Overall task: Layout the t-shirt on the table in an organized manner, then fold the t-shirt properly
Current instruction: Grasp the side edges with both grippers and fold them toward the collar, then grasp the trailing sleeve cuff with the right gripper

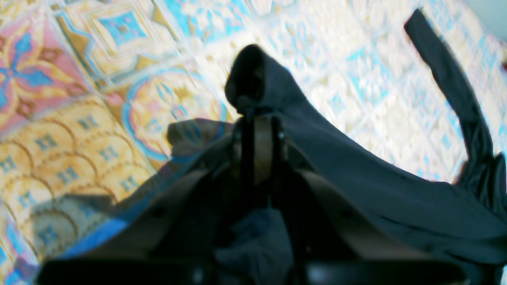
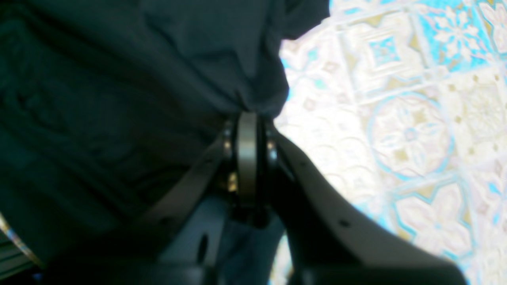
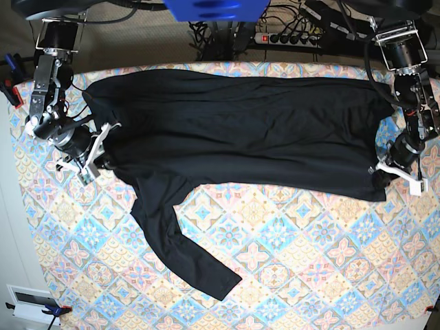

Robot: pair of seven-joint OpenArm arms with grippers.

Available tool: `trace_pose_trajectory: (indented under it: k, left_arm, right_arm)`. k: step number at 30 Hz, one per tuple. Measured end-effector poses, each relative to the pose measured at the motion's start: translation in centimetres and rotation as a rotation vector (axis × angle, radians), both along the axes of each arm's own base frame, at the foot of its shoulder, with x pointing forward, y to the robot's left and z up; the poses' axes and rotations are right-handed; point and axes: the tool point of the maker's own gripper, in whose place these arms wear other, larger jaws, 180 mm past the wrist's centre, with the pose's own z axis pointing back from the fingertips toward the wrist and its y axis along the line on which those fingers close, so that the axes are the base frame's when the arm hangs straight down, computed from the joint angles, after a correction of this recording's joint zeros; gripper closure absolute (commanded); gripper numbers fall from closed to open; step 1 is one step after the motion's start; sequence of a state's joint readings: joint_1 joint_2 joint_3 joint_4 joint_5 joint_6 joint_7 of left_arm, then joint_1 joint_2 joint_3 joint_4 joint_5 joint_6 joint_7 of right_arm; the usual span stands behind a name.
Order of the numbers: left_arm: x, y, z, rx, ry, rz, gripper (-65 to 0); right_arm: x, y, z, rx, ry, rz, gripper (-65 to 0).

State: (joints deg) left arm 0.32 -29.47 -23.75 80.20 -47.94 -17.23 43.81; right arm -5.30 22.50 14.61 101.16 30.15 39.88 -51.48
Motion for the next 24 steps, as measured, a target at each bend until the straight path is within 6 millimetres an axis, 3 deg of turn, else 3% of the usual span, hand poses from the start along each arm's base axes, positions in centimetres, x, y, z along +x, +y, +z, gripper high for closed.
trace_pose_trajectory:
  k: [6,11,15,20,24]
  left_arm:
    - [-3.4,4.0,0.1,0.030,0.013,0.113,0.0]
    - [-3.8,3.5,0.0,0.033,0.013,0.088,0.0]
    - [-5.7,3.6,-1.8,0.041,0.079,0.093,0.0]
    - [-6.7,3.6,-2.7,0.051,0.106,0.089,0.0]
    - [-8.5,4.2,-4.9,0.108,0.194,0.093,0.0]
  right_arm:
    - [-3.1,-1.0,0.1,-0.033,0.010,-0.018,0.0]
    - [-4.5,-2.2,-0.5,-0.040,0.037,-0.055,0.0]
    - [-5.8,-2.7,-1.4,-0.048,0.074,-0.067,0.0]
    - [-7.0,-2.9,-2.1,-0.059,0.106,-0.060,0.0]
    - [-7.4,-2.9,-2.5,-0.056,0.125,-0.061,0.0]
